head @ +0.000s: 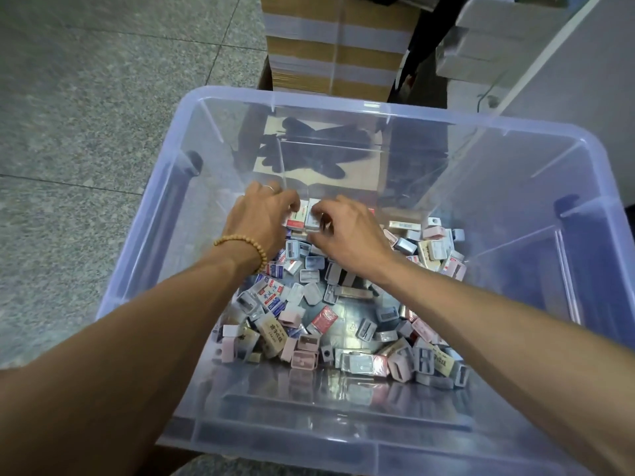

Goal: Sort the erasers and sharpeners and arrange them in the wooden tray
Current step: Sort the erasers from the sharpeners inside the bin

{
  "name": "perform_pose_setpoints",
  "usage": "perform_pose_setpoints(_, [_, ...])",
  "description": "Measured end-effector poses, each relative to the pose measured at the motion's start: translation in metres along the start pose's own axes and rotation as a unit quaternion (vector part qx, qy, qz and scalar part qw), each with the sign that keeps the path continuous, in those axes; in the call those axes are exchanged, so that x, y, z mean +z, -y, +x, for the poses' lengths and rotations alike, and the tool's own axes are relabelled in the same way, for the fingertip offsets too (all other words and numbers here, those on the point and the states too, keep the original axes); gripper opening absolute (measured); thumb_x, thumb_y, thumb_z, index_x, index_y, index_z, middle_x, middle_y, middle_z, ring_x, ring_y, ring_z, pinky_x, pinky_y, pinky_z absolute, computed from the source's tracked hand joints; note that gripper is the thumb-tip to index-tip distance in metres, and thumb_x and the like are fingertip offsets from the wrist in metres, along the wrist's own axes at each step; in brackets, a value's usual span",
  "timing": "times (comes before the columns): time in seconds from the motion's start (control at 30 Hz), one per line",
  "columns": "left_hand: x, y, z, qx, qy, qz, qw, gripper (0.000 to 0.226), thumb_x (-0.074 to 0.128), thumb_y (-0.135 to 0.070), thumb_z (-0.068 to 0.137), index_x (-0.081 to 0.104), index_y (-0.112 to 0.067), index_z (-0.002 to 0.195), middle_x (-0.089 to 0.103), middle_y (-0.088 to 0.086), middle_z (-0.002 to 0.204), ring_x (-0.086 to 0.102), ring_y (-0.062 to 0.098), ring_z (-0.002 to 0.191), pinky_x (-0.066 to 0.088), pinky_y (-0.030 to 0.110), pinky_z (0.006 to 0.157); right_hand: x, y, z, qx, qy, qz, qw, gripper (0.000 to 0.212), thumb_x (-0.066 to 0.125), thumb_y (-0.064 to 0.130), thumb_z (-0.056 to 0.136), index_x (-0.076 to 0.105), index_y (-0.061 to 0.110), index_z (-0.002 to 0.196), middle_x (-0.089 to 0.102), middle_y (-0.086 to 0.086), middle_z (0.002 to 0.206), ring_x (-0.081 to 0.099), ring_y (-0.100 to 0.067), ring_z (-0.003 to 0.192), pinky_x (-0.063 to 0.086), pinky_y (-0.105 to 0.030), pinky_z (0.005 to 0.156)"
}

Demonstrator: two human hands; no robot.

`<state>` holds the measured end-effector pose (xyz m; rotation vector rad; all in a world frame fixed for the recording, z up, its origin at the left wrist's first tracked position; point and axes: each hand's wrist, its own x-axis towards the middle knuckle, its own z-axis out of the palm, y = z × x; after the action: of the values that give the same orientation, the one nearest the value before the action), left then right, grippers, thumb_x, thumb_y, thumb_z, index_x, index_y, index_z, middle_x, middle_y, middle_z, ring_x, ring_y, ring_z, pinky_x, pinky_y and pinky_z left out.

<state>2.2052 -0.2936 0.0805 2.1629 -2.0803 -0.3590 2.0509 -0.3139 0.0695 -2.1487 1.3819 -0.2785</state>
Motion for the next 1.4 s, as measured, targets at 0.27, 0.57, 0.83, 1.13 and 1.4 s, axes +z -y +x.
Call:
perform_pose_setpoints(0.27, [0.001,-0.001,0.002,-0.01,-0.007,0.008,1.0,0.033,0.066,-0.001,0.085,0.062,-0.018,0.113,0.059,0.005,0.107,0.048,0.025,0.101,0.05,0.036,0.084,0.001,0.004,0.005,-0.024,-0.025,-0.028,0.999,0.019,0.067,0.021,0.093,0.063,0.01,0.107,0.05,0.002,0.098,0.048,-0.016,0.088,0.03,-0.024,0.072])
perform_pose_setpoints(0.57, [-0.013,-0.055,-0.025,0.131,0.136,-0.069,0.98,0.034,0.062,-0.033,0.089,0.057,-0.022,0.122,0.061,0.002,0.116,0.057,0.02,0.101,0.051,0.036,0.086,-0.042,-0.043,-0.053,0.089,0.047,-0.137,0.985,0.02,0.067,0.029,0.088,0.064,0.014,0.101,0.062,-0.007,0.113,0.056,-0.029,0.11,0.048,-0.036,0.086])
perform_pose_setpoints(0.83, [0.03,-0.069,-0.032,0.269,0.287,0.108,0.913,0.071,0.057,-0.041,0.092,0.023,-0.017,0.15,0.021,0.014,0.157,0.026,0.032,0.141,0.038,0.045,0.11,-0.057,-0.073,-0.054,0.08,0.144,-0.305,0.938,0.072,0.067,0.035,0.085,0.036,0.011,0.145,0.042,-0.009,0.143,0.04,-0.027,0.132,0.034,-0.044,0.11])
perform_pose_setpoints(1.13, [0.032,-0.058,-0.039,0.243,0.291,0.009,0.925,0.076,0.069,-0.03,0.086,0.026,-0.023,0.148,0.04,0.01,0.137,0.05,0.023,0.111,0.047,0.031,0.086,-0.054,-0.078,-0.051,0.067,0.2,-0.312,0.926,0.072,0.069,0.052,0.079,0.046,0.022,0.141,0.046,-0.005,0.141,0.04,-0.025,0.13,0.035,-0.044,0.108])
perform_pose_setpoints(1.4, [0.042,-0.058,-0.042,0.231,0.251,0.101,0.934,0.096,0.076,-0.047,0.077,0.019,-0.019,0.149,0.024,0.01,0.154,0.03,0.03,0.135,0.039,0.041,0.107,-0.049,-0.074,-0.055,0.063,0.296,-0.288,0.909,0.07,0.069,0.053,0.084,0.041,0.026,0.142,0.055,-0.002,0.129,0.049,-0.023,0.118,0.039,-0.041,0.097])
